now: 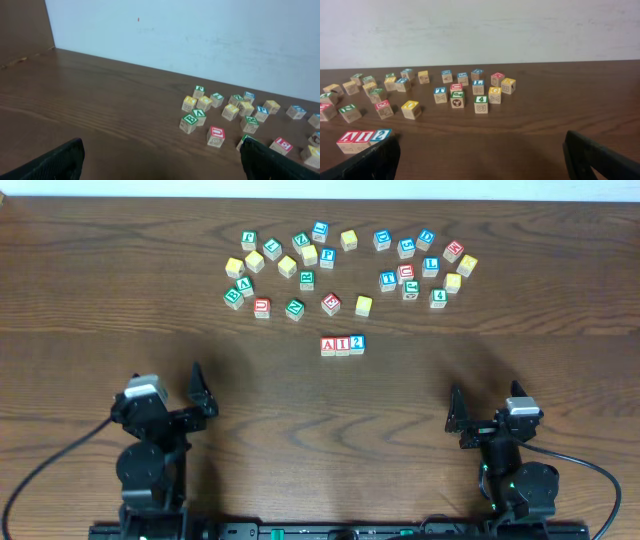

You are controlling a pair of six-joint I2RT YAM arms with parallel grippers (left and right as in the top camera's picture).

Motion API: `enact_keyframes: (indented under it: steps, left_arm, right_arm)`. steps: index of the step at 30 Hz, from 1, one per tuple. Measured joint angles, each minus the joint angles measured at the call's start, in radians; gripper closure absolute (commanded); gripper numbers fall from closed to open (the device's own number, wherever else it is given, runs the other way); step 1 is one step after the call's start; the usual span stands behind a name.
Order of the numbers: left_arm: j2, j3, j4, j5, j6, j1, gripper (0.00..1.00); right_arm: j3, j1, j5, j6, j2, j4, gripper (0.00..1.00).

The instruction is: Spell out AI2

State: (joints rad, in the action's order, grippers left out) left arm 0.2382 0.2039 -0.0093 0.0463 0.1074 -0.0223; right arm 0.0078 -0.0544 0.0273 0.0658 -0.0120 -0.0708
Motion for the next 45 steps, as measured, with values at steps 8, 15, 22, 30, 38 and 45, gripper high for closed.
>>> enact_keyframes:
  steps: [8, 15, 22, 30, 38, 45]
  left_arm:
    - [-0.162, -0.127, 0.007, 0.000, 0.000, 0.000, 0.02]
    - [-0.226, -0.188, 0.008, -0.002, -0.008, 0.000, 0.02]
    - [-0.227, -0.186, -0.013, -0.016, -0.012, -0.001, 0.02]
    - [-0.227, -0.185, -0.014, -0.018, -0.012, -0.001, 0.02]
    - [-0.227, -0.185, -0.015, -0.019, -0.012, -0.001, 0.02]
    - [-0.227, -0.185, -0.015, -0.019, -0.012, -0.001, 0.02]
  right_arm:
    - [0.000, 0.000, 0.000, 0.000, 0.000, 0.000, 0.01]
    - [0.000, 0.000, 0.000, 0.000, 0.000, 0.000, 0.01]
    - [0.000, 0.000, 0.000, 0.000, 0.000, 0.000, 0.01]
    - [0.000, 0.000, 0.000, 0.000, 0.000, 0.000, 0.01]
    - [0.000, 0.000, 0.000, 0.000, 0.000, 0.000, 0.01]
    - [0.000, 0.000, 0.000, 0.000, 0.000, 0.000, 0.01]
